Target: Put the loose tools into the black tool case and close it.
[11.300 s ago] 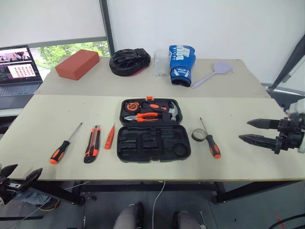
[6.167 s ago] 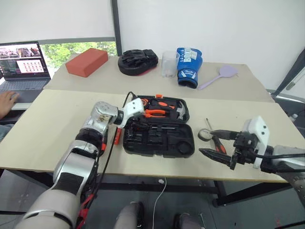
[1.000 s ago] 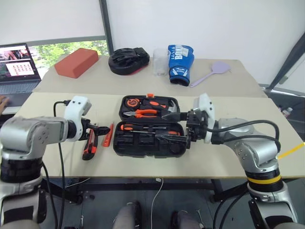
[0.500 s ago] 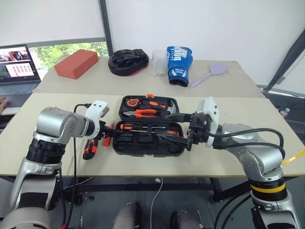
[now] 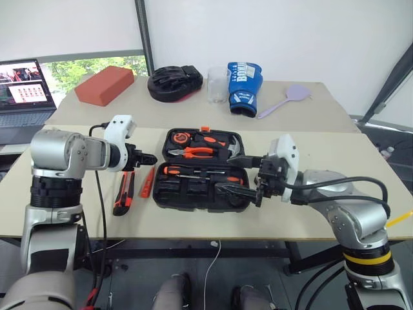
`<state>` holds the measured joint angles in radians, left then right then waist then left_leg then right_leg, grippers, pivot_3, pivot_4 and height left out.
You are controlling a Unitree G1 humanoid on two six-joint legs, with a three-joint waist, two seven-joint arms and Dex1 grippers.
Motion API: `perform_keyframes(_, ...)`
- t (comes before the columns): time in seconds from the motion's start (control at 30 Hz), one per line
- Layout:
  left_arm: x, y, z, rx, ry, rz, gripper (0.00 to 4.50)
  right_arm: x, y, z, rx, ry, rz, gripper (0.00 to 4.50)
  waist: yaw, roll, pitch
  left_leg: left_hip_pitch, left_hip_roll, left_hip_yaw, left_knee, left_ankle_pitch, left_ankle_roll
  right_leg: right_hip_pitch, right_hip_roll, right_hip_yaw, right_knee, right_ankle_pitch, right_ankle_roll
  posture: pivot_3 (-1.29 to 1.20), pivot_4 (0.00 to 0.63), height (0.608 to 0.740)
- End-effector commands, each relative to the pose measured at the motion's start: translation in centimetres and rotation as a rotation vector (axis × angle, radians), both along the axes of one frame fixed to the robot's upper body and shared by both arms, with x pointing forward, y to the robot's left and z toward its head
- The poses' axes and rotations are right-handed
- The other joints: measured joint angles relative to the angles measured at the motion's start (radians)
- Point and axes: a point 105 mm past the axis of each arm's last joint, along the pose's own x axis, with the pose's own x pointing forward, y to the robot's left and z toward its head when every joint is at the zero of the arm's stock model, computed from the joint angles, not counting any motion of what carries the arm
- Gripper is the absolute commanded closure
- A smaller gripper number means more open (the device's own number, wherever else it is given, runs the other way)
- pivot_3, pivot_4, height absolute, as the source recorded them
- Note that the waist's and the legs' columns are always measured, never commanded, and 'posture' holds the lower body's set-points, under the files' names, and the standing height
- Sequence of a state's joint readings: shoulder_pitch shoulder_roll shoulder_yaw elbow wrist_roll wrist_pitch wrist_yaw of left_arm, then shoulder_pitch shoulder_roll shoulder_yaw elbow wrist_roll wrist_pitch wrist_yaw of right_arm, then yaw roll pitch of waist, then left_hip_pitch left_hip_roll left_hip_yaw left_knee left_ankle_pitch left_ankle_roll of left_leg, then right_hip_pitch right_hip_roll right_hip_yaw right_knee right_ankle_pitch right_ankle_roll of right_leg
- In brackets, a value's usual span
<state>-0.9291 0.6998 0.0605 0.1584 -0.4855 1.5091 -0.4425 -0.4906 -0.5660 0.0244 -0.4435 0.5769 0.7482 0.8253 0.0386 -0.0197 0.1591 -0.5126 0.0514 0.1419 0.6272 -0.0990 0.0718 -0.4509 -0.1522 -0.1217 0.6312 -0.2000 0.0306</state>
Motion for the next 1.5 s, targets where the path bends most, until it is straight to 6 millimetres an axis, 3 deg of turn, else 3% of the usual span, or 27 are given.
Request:
perform_keyframes(0.03,-0.1,0.2,0.4,0.028,0.006,-0.002,1.4,-0.6,0.0,0.8,0.012,-0.043,0.014,0.0,0.002,0.0,0.0,0.0,0.0,0.0,0.0,0.0,0.0,0.0,0.0,0.0,0.0,0.0,0.0,0.0,0.15,0.718)
perform_keyframes(0.2,0.0,-0.9,-2.3,0.102,0.088,-0.043,1.4,-0.8,0.2,0.7,0.013,-0.044,0.015,0.0,0.007,0.0,0.0,0.0,0.0,0.0,0.001,0.0,0.0,0.001,0.0,0.0,-0.001,0.0,0.001,0.0,0.15,0.718)
perform_keyframes(0.4,0.3,-2.5,-3.5,0.12,0.113,-0.111,1.4,-0.9,0.2,0.7,0.021,-0.046,0.0,0.0,0.01,0.0,0.0,0.0,0.0,0.0,0.001,0.0,0.0,0.0,0.0,0.0,-0.001,0.0,0.001,0.0,0.15,0.718)
perform_keyframes(0.73,0.1,-3.4,-5.1,0.177,0.16,-0.169,1.4,-1.3,0.3,0.5,0.022,-0.044,0.003,0.0,0.027,0.0,0.0,0.0,-0.001,0.0,0.001,-0.001,0.001,0.0,-0.003,0.0,-0.001,0.0,0.0,0.0,0.15,0.718)
perform_keyframes(0.83,0.1,-2.9,-5.6,0.197,0.173,-0.158,2.07,-1.5,0.4,0.4,0.009,-0.048,0.02,0.0,0.027,0.0,0.0,0.0,-0.001,0.0,0.001,-0.001,0.001,0.001,-0.004,0.0,-0.001,0.0,-0.001,0.0,0.15,0.718)
perform_keyframes(0.97,0.0,-1.8,-5.9,0.2,0.184,-0.131,3.52,-1.9,0.3,0.3,-0.029,-0.062,0.05,0.0,0.026,0.0,0.0,0.0,-0.001,0.0,0.001,-0.001,0.001,0.001,-0.004,0.0,-0.001,-0.001,-0.001,0.0,0.15,0.718)
perform_keyframes(1.03,0.1,-1.1,-5.6,0.199,0.177,-0.11,4.08,-1.9,0.0,0.3,-0.043,-0.064,0.051,0.0,0.024,0.0,0.0,0.0,-0.001,0.0,0.001,-0.001,0.001,0.001,-0.004,0.0,-0.001,-0.001,-0.002,0.0,0.15,0.718)
perform_keyframes(1.17,0.8,1.2,-3.6,0.239,0.094,-0.104,4.08,-2.1,-0.6,-0.3,-0.088,-0.033,0.065,0.0,0.014,0.0,0.0,0.0,0.0,0.0,0.001,-0.001,0.001,0.0,-0.003,0.0,-0.001,-0.001,-0.002,0.0,0.15,0.718)
perform_keyframes(1.27,1.3,1.9,-1.3,0.294,-0.033,-0.224,4.08,-2.7,-1.0,-0.7,-0.125,-0.011,0.092,0.0,0.004,0.0,0.0,-0.001,0.0,0.001,0.001,-0.001,0.001,-0.002,-0.003,0.0,-0.001,-0.001,-0.001,0.0,0.15,0.718)
perform_keyframes(1.4,0.0,-1.1,2.5,0.346,-0.275,-0.703,4.08,-3.3,-1.4,-0.9,-0.162,-0.012,0.116,0.0,0.005,0.0,0.0,-0.004,0.0,0.001,0.0,-0.001,0.001,-0.006,-0.003,0.0,-0.001,0.0,-0.001,0.0,0.15,0.718)
perform_keyframes(1.5,-1.8,-4.2,3.2,0.313,-0.332,-1.006,4.08,-3.3,-1.4,-1.3,-0.179,-0.017,0.114,0.0,0.015,0.0,0.0,-0.005,-0.002,0.002,0.0,-0.001,0.002,-0.005,-0.007,0.0,-0.003,-0.002,-0.005,0.0,0.15,0.718)
